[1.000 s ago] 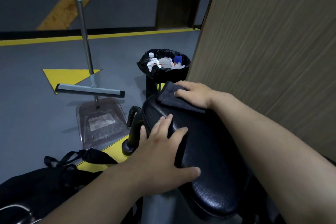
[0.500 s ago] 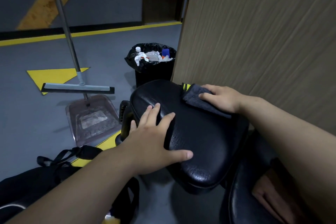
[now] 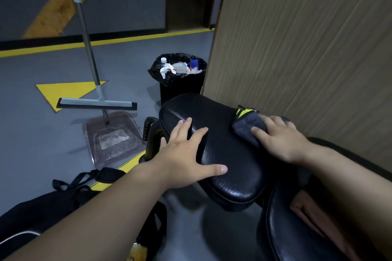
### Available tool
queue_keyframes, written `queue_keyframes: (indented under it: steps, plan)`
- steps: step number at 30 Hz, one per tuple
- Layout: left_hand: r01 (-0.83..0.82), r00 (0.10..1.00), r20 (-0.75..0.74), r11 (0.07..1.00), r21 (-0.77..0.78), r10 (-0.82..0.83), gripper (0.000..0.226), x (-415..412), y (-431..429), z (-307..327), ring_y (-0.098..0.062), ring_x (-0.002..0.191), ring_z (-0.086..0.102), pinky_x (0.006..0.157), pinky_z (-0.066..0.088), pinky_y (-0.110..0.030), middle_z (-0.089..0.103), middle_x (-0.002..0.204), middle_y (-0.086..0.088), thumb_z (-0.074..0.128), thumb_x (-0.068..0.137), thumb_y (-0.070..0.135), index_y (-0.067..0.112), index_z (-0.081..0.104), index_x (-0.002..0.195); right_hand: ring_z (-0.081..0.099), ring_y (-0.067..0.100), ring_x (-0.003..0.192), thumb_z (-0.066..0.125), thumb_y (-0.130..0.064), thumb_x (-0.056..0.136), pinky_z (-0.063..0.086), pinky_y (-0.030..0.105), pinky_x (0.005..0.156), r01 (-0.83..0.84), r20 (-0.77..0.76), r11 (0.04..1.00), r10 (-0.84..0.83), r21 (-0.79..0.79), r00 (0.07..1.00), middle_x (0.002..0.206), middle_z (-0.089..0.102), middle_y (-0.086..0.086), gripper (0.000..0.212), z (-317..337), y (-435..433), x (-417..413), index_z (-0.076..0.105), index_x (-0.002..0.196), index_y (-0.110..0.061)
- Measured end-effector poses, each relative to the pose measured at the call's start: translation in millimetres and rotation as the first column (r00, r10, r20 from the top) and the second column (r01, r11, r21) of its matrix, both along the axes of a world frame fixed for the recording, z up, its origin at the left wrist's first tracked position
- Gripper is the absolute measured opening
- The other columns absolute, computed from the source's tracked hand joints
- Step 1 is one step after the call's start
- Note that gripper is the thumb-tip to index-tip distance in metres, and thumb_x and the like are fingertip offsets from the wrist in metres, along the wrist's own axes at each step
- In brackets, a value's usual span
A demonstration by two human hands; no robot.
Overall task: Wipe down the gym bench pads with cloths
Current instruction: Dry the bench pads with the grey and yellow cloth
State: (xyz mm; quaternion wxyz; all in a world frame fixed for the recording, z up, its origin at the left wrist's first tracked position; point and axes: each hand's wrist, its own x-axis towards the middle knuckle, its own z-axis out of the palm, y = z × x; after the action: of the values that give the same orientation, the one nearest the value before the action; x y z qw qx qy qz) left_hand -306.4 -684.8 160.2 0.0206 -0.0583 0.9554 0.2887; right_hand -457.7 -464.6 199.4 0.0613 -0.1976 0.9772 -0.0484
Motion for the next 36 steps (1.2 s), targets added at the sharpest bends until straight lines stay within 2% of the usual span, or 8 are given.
queue_keyframes:
  steps: [6, 10, 12, 14, 16, 20, 27, 36]
  plan:
    - [-0.097, 0.989, -0.105, 0.989, 0.108, 0.108, 0.061, 7.2, -16.4, 7.9, -0.014, 0.151, 0.003, 0.122, 0.004, -0.051, 0.004, 0.166, 0.007, 0.045, 0.096, 0.032, 0.031, 0.025, 0.153, 0.006, 0.025, 0.149, 0.014, -0.074, 0.081, 0.015, 0.053, 0.119, -0.132, -0.02, 0.991, 0.131, -0.033, 0.991, 0.164, 0.01, -0.006, 0.082, 2.7, -6.1, 86.5, 0.012, 0.154, -0.038]
    - [-0.135, 0.988, -0.071, 0.989, 0.062, 0.139, 0.057, 13.7, -28.5, 6.5, -0.018, 0.151, 0.004, 0.122, 0.004, -0.052, 0.007, 0.166, 0.002, 0.038, 0.098, 0.025, 0.028, 0.024, 0.153, -0.006, 0.026, 0.151, 0.011, -0.073, 0.085, 0.009, 0.056, 0.119, -0.134, -0.003, 0.989, 0.135, 0.066, 0.991, 0.165, -0.004, -0.008, 0.078, 0.6, -19.3, 130.9, -0.002, 0.155, -0.039]
    - [-0.142, 0.989, -0.037, 0.989, 0.05, 0.144, 0.057, 15.8, -30.8, 5.1, -0.019, 0.152, 0.002, 0.122, 0.004, -0.052, 0.006, 0.166, 0.0, 0.037, 0.099, 0.024, 0.027, 0.022, 0.154, 0.004, 0.034, 0.151, 0.007, -0.073, 0.079, 0.016, 0.063, 0.115, -0.097, -0.072, 0.987, 0.107, 0.127, 0.992, 0.166, 0.005, 0.0, 0.086, -8.0, -33.7, 154.9, 0.005, 0.156, -0.034]
    - [-0.157, 0.987, -0.018, 0.986, 0.059, 0.158, 0.057, 16.8, -32.2, 4.8, -0.02, 0.151, 0.002, 0.122, 0.006, -0.052, 0.005, 0.166, -0.002, 0.036, 0.099, 0.024, 0.026, 0.022, 0.154, 0.036, 0.047, 0.137, 0.021, -0.066, 0.078, 0.034, 0.073, 0.099, -0.024, -0.215, 0.994, 0.045, 0.103, 0.976, 0.152, 0.041, 0.017, 0.086, -20.4, -48.3, 173.0, 0.041, 0.149, -0.021]
    - [-0.177, 0.984, -0.011, 0.982, 0.072, 0.178, 0.056, 16.5, -33.4, 4.8, -0.021, 0.151, 0.003, 0.121, 0.008, -0.051, 0.006, 0.166, -0.002, 0.035, 0.099, 0.023, 0.026, 0.023, 0.154, 0.049, 0.052, 0.124, 0.036, -0.058, 0.079, 0.037, 0.075, 0.09, 0.0, -0.284, 0.999, 0.013, 0.046, 0.959, 0.136, 0.056, 0.024, 0.077, -34.3, -60.0, 183.7, 0.057, 0.136, -0.01]
    - [-0.22, 0.975, -0.014, 0.972, 0.085, 0.222, 0.056, 15.3, -34.4, 5.6, -0.022, 0.151, 0.006, 0.121, 0.01, -0.05, 0.009, 0.165, -0.002, 0.034, 0.099, 0.022, 0.025, 0.023, 0.153, 0.045, 0.052, 0.128, 0.072, -0.05, 0.076, 0.031, 0.074, 0.096, 0.015, -0.431, 0.998, 0.012, 0.061, 0.902, 0.137, 0.053, 0.025, 0.076, -58.4, -76.0, 191.1, 0.055, 0.137, -0.008]
    - [-0.311, 0.943, -0.082, 0.942, 0.128, 0.322, 0.052, 16.1, -45.3, 5.4, -0.022, 0.146, 0.019, 0.119, 0.016, -0.052, 0.025, 0.159, 0.0, 0.036, 0.098, 0.02, 0.021, 0.03, 0.149, 0.04, 0.054, 0.132, 0.076, -0.048, 0.073, 0.02, 0.076, 0.1, 0.066, -0.412, 0.998, -0.053, 0.016, 0.91, 0.14, 0.05, 0.028, 0.081, -61.3, -119.1, 177.6, 0.052, 0.139, -0.006]
    - [-0.415, 0.895, -0.093, 0.891, 0.185, 0.436, 0.05, 21.3, -63.1, 5.2, -0.024, 0.144, 0.024, 0.118, 0.021, -0.052, 0.032, 0.155, -0.002, 0.036, 0.097, 0.019, 0.02, 0.036, 0.147, 0.003, 0.053, 0.145, 0.038, -0.05, 0.1, 0.011, 0.08, 0.103, -0.084, -0.321, 0.975, 0.148, 0.203, 0.936, 0.16, 0.006, 0.025, 0.078, -39.4, -186.3, 119.4, 0.001, 0.156, -0.01]
